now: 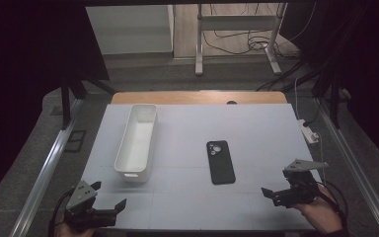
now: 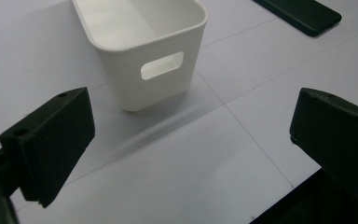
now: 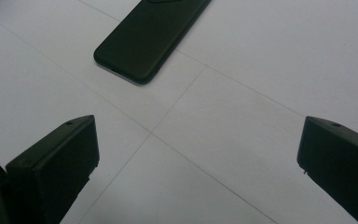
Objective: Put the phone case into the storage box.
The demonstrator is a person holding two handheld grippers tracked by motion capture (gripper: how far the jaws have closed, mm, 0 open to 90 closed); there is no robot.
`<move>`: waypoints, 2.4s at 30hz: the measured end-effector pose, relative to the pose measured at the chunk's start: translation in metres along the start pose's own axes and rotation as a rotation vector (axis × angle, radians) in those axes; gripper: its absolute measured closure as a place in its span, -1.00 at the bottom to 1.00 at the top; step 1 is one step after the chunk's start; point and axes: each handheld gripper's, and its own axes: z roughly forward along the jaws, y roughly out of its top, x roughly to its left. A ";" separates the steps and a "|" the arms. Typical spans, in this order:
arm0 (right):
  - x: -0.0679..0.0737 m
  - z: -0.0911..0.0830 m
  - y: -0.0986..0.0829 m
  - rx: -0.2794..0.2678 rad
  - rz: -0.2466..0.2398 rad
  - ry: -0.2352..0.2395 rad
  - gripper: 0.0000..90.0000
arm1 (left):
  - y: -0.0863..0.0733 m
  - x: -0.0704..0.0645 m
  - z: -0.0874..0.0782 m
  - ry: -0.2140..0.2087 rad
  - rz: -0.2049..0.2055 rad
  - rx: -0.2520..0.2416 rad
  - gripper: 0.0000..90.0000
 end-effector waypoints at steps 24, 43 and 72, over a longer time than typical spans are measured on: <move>0.006 0.026 0.028 0.030 -0.042 0.040 -1.00 | 0.000 0.000 0.000 -0.001 -0.003 -0.001 -0.99; 0.012 0.058 0.053 0.066 -0.079 0.068 -1.00 | 0.000 0.001 0.000 -0.008 -0.008 -0.001 -0.99; 0.027 0.106 0.085 0.132 -0.155 0.110 -1.00 | 0.000 0.002 0.000 -0.011 -0.011 -0.001 -0.99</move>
